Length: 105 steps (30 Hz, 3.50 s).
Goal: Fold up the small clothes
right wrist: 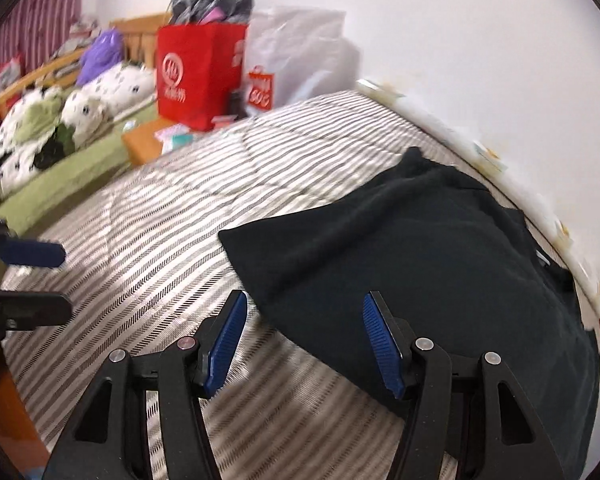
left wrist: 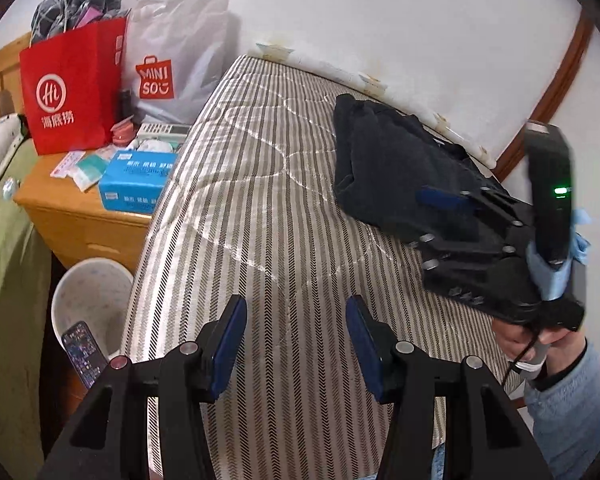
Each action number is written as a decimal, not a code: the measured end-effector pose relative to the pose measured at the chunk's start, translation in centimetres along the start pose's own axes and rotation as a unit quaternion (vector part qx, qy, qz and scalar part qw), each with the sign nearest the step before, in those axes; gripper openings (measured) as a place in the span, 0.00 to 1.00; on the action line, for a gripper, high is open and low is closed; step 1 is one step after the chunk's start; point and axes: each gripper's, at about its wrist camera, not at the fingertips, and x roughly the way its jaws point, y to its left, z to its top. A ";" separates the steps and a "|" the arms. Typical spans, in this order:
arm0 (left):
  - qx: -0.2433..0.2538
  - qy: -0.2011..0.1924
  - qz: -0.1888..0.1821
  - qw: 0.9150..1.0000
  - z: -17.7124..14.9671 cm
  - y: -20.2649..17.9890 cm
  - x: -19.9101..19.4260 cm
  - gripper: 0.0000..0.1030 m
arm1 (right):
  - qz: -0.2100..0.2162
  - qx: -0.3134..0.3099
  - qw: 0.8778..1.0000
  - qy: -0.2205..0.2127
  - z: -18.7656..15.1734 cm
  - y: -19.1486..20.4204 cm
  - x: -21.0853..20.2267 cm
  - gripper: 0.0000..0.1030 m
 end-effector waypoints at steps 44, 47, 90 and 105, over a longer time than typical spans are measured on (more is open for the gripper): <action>0.192 0.040 -0.120 0.973 2.2 -27.8 11.2 0.57 | -0.078 0.476 0.865 -0.140 -28.1 -34.9 -14.4 0.43; 0.205 0.041 -0.111 0.972 1.9 -29.3 12.1 0.58 | -0.060 0.474 0.867 -0.141 -27.9 -35.0 -14.1 0.49; 0.160 -0.018 -0.058 0.985 5.3 -30.6 14.2 0.17 | -0.082 0.503 0.857 -0.072 -26.0 -35.7 -8.9 0.17; 0.098 -0.004 -0.025 0.995 6.4 -16.6 11.1 0.18 | -0.006 0.388 0.916 -0.103 -16.8 -27.6 -5.2 0.22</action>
